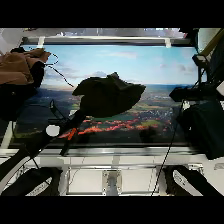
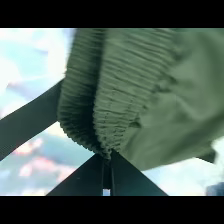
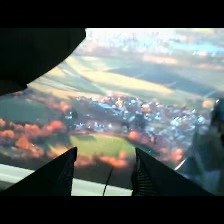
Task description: Fold the clothes and pants, and hang the long-sleeved shirts on hangers.
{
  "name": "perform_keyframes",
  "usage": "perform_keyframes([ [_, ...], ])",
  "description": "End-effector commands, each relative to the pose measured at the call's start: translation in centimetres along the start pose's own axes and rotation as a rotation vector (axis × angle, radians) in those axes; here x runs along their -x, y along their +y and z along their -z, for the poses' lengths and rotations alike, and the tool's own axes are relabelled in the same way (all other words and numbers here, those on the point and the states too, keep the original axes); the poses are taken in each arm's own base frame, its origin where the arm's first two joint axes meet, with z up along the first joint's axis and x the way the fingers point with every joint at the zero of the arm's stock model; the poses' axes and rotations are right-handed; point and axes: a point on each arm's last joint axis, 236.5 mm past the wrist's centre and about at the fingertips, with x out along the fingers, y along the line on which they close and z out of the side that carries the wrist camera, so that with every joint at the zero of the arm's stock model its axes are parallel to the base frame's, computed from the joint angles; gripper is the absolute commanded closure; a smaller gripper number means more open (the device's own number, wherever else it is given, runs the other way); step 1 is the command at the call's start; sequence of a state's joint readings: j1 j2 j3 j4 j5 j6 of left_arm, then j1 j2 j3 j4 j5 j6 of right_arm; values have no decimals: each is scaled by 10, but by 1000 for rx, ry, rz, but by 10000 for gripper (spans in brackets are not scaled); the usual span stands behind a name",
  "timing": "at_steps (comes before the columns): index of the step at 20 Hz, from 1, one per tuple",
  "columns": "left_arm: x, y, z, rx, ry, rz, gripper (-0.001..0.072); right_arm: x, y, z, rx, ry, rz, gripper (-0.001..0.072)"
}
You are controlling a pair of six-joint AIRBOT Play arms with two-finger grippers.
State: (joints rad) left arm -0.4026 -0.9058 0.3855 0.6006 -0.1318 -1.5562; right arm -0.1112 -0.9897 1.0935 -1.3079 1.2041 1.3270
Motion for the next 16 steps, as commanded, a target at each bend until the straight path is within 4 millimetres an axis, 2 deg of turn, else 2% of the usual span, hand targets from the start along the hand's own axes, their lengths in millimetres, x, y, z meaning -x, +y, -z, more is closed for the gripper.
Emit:
perform_keyframes([
  [1, 24, -30, -19, -122, -67, 79, 687, -56, 20, 20, -211, -1, -161, 281],
  [3, 34, -41, -22, -128, -82, 114, 688, -95, 44, 16, -362, -37, -330, 281],
  [5, 43, -49, -27, -132, -102, 141, 688, -127, 56, 11, -471, -17, -441, 270],
  [9, 52, -68, -38, -139, -131, 182, 688, -176, 79, 11, -548, 56, -557, 264],
  [12, 61, -91, -54, -216, -174, 212, 689, -201, 96, 10, -516, 109, -574, 264],
  [16, 72, -114, -66, -241, -198, 251, 689, -219, 124, -3, -453, 131, -601, 276],
])
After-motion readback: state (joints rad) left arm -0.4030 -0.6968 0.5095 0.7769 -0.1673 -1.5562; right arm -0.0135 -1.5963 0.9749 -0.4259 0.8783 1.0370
